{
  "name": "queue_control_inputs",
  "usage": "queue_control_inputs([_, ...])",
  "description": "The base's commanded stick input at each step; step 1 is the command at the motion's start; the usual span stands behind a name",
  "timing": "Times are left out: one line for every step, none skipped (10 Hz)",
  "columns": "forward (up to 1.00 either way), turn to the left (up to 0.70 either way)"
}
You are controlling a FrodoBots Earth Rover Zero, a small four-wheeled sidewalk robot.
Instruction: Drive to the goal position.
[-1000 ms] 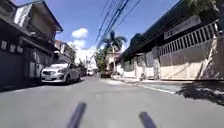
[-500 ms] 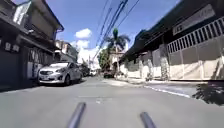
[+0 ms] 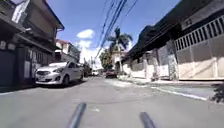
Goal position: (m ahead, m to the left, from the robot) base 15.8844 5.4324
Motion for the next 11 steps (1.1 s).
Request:
queue_control_inputs([1.00, 0.00])
queue_control_inputs([1.00, 0.00])
queue_control_inputs([1.00, 0.00])
queue_control_inputs([1.00, 0.00])
queue_control_inputs([1.00, 0.00])
queue_control_inputs([1.00, 0.00])
queue_control_inputs([1.00, -0.13])
queue_control_inputs([1.00, -0.33])
queue_control_inputs([1.00, -0.28])
queue_control_inputs([1.00, -0.20])
queue_control_inputs([1.00, -0.16])
